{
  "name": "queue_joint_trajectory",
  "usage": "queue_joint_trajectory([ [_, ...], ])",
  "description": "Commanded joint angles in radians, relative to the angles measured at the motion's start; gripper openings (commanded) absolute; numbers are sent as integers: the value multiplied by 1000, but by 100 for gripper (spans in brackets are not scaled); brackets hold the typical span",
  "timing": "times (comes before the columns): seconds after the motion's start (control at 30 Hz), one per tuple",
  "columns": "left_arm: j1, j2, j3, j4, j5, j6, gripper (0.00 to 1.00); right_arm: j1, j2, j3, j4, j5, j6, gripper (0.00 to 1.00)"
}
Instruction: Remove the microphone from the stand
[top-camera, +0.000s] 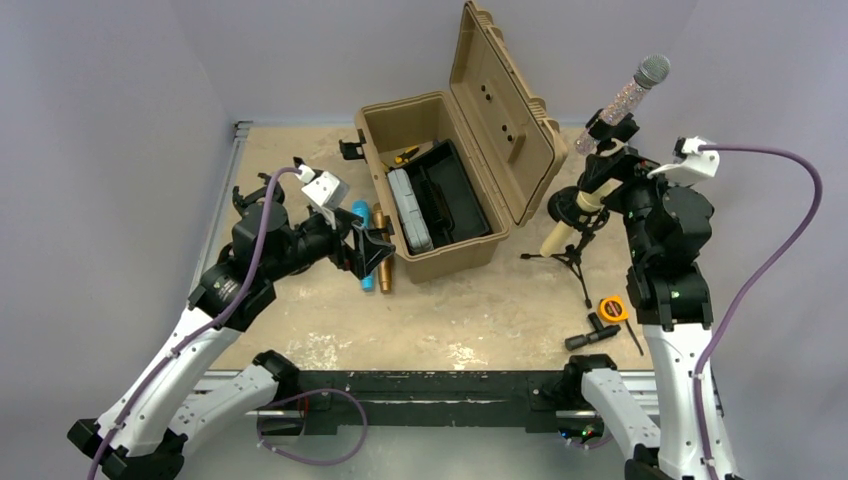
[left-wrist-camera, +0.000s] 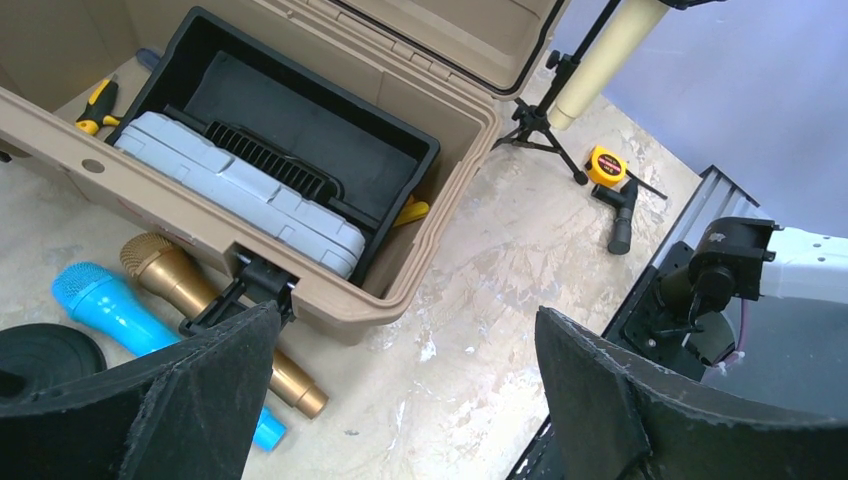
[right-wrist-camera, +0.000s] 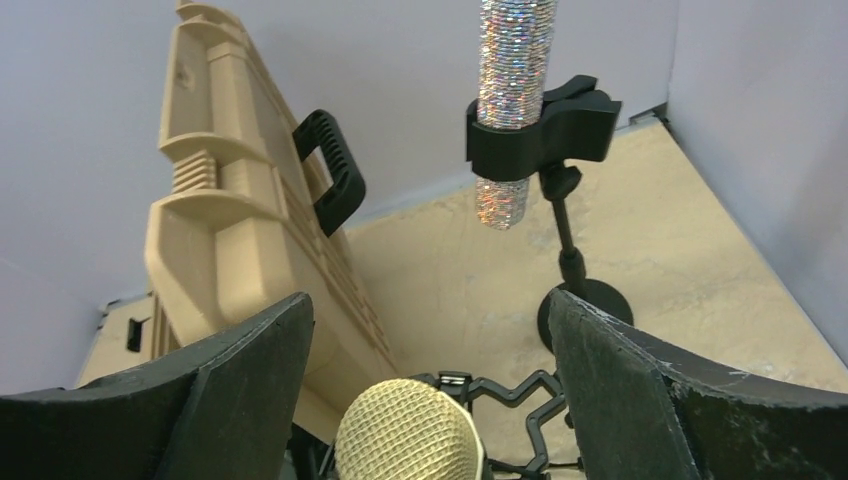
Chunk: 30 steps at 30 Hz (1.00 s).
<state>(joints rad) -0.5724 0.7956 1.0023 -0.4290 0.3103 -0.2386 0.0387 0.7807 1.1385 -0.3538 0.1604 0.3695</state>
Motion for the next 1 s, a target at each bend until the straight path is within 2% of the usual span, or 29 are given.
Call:
queue_joint_trajectory([
  [0.0, -6, 7, 42, 19, -4, 27, 95, -2, -17, -14, -16, -94, 22, 84],
  [0.33, -4, 9, 44, 18, -2, 27, 95, -2, -19, -46, -23, -76, 45, 79],
  [0.5, -5, 4, 45, 17, -3, 28, 95, -2, -2, -70, -22, -80, 46, 70],
  [0.63, -4, 2, 44, 18, -3, 28, 95, -2, -8, -64, -5, -86, 45, 59],
  [0.77, -5, 4, 46, 17, -4, 28, 95, -1, -6, -44, 17, -104, 32, 40],
  [0.97, -5, -6, 44, 15, -11, 33, 95, -2, 9, 35, 38, -52, -2, 24],
])
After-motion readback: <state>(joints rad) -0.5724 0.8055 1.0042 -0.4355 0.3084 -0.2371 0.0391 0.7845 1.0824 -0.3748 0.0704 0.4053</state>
